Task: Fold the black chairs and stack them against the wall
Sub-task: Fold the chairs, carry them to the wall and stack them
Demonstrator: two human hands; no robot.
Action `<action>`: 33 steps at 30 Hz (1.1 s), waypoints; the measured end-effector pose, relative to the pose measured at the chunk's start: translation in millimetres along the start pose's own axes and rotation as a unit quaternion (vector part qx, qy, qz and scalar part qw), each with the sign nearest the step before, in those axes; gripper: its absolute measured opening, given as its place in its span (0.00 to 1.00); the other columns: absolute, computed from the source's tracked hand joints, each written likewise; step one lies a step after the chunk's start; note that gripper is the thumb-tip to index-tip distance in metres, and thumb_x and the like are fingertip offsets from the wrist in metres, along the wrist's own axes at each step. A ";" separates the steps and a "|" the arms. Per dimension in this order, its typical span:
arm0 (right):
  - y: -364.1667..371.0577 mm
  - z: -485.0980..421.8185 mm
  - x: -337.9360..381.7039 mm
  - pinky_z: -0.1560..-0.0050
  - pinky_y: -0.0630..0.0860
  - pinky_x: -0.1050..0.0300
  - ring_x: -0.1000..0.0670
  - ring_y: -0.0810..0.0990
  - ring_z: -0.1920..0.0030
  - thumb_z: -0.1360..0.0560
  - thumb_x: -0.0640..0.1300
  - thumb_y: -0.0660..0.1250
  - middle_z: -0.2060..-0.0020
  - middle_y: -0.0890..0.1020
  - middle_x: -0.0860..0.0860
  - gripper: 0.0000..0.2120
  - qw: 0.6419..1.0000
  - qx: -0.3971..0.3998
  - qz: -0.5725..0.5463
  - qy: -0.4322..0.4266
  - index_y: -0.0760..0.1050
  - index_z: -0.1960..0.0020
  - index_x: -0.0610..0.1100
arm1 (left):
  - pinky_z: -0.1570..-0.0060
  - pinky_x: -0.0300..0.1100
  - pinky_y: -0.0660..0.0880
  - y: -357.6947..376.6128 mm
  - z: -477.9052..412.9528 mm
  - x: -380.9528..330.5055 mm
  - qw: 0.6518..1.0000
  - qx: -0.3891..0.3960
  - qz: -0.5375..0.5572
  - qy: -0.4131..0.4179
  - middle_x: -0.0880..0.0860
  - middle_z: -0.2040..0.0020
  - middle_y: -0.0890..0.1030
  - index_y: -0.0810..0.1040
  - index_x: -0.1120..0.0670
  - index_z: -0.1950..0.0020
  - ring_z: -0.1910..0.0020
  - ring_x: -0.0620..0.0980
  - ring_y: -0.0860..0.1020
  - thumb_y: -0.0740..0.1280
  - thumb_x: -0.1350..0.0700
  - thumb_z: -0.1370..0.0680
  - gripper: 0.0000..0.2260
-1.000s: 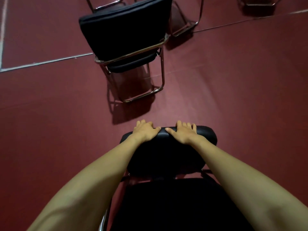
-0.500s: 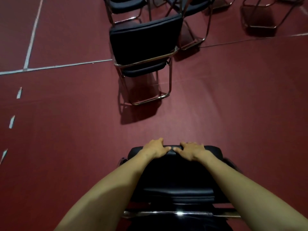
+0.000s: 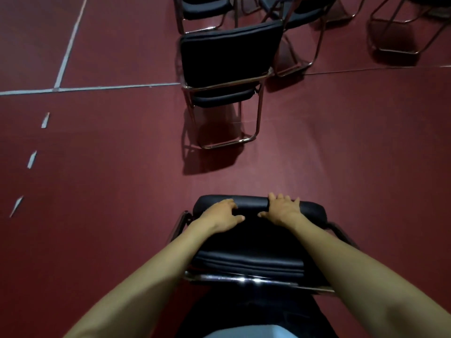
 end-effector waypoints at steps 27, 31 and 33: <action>13.4 6.6 12.7 0.39 0.73 0.48 0.42 0.75 0.36 0.28 0.63 0.66 0.36 0.74 0.45 0.35 0.981 0.004 0.149 -0.121 0.65 0.32 0.40 | 0.30 0.67 0.49 59.3 140.9 -13.3 0.770 -0.578 0.081 -0.258 0.64 0.28 0.66 0.74 0.58 0.36 0.26 0.63 0.59 0.58 0.48 0.26 0.22; -1.2 -0.3 6.5 0.43 0.73 0.51 0.43 0.76 0.38 0.29 0.65 0.66 0.39 0.76 0.44 0.35 0.976 -0.047 0.142 -0.160 0.66 0.34 0.40 | 0.27 0.65 0.50 55.7 130.7 -25.2 0.688 -0.612 0.197 -0.336 0.61 0.25 0.59 0.69 0.57 0.31 0.25 0.61 0.55 0.64 0.50 0.24 0.23; -4.3 -8.1 1.7 0.44 0.73 0.51 0.42 0.76 0.39 0.31 0.65 0.69 0.39 0.77 0.43 0.36 0.980 -0.026 0.097 -0.169 0.67 0.36 0.40 | 0.27 0.60 0.55 65.9 129.3 -39.9 0.599 -0.602 0.408 -0.335 0.60 0.24 0.52 0.60 0.54 0.25 0.26 0.59 0.54 0.70 0.50 0.25 0.32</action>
Point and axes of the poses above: each hand's wrist, its own z-axis away from the middle knuckle, its own y-axis out of the palm, x = y × z, the point moved 4 cm from there along -z, towards the middle knuckle
